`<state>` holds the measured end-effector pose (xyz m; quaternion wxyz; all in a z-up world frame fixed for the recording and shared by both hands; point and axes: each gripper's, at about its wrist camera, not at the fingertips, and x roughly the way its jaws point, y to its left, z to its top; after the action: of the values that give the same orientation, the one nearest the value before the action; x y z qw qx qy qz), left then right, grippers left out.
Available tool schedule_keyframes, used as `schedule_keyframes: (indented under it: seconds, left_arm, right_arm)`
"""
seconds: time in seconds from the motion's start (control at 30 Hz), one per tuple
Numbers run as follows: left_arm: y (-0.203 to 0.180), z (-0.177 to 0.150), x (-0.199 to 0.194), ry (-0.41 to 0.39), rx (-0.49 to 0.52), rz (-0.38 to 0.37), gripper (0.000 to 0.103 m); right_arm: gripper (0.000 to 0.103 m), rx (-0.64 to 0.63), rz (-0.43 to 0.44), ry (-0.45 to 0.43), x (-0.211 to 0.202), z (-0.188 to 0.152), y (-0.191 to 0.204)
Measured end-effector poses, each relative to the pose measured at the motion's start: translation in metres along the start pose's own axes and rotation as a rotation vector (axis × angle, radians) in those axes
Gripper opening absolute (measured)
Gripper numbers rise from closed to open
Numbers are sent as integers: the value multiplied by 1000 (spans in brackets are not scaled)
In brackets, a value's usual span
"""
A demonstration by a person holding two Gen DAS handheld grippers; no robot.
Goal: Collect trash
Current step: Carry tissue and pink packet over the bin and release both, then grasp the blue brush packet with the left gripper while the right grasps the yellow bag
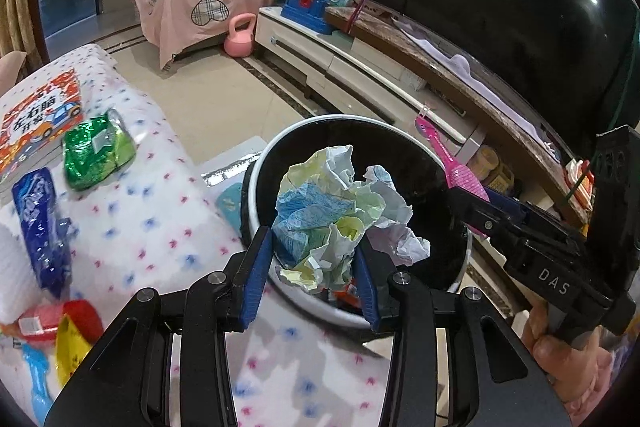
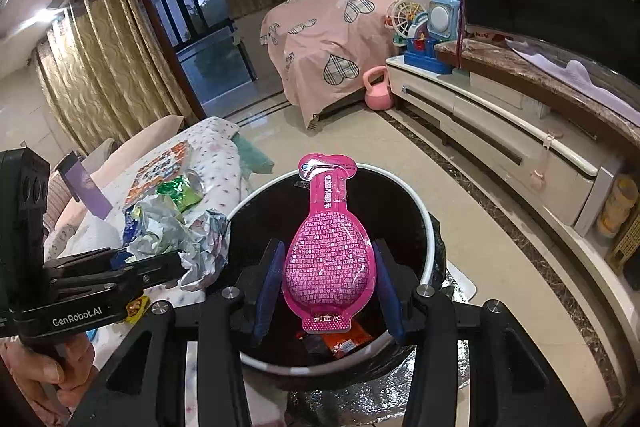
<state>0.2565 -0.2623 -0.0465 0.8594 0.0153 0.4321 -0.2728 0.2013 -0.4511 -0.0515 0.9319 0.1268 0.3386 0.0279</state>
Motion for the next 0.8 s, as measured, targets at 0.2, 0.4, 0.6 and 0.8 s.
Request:
schedule_keyframes:
  seconds: [0.2,0.4,0.6,0.8]
  left_arm:
    - [2,3,17,42,-13,-4,54]
    - [4,-2,10,27,-43,-14,77]
    - [12,-23,-15,-4,-58,-2,79]
    - [33,-51,-53,-55,-82,26,79]
  right_arm:
    - [46,26,4,23,11,1,-10]
    - [58,79,26,31,14,3,-23]
    - [74,97,34,-8,-1,3,-18]
    - [87,70,64,-4,-12,-14,13]
